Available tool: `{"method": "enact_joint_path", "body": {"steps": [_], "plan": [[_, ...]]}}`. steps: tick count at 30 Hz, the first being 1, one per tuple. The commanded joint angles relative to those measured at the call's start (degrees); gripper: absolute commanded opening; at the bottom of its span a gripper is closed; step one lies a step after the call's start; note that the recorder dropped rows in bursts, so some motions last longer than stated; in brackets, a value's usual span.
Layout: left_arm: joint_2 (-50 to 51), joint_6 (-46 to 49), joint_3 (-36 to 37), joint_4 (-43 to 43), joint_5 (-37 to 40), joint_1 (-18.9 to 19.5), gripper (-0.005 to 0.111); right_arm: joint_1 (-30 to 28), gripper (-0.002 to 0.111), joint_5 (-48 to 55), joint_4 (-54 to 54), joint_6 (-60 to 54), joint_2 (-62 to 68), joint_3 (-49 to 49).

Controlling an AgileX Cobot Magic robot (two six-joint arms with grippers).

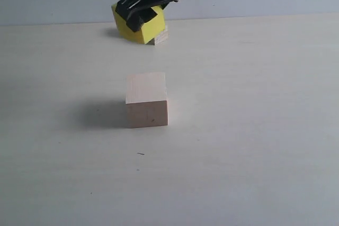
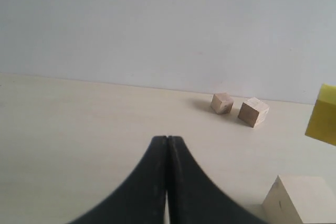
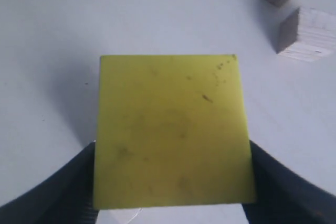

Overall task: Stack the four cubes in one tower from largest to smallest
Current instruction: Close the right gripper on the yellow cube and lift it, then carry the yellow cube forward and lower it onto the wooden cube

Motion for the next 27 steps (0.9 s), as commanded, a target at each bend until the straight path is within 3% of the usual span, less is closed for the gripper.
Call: {"method": "enact_joint_path", "body": {"steps": [1, 9, 21, 27], "plan": [[-0.2, 0.7, 0.3, -0.5, 0.4, 0.0, 0.000, -0.4, 0.000, 4.7, 2.5, -8.0, -1.3, -0.4], [-0.2, 1.1, 0.3, -0.5, 0.7, 0.0, 0.000, -0.5, 0.000, 9.1, 11.8, -31.6, -2.2, 7.4], [-0.2, 1.1, 0.8, -0.5, 0.2, 0.0, 0.000, -9.6, 0.000, 9.7, 33.5, -52.5, -9.8, 14.0], [-0.2, 1.4, 0.8, -0.5, 0.2, 0.0, 0.000, -9.5, 0.000, 10.3, 32.6, -56.9, -7.9, 14.0]]}}
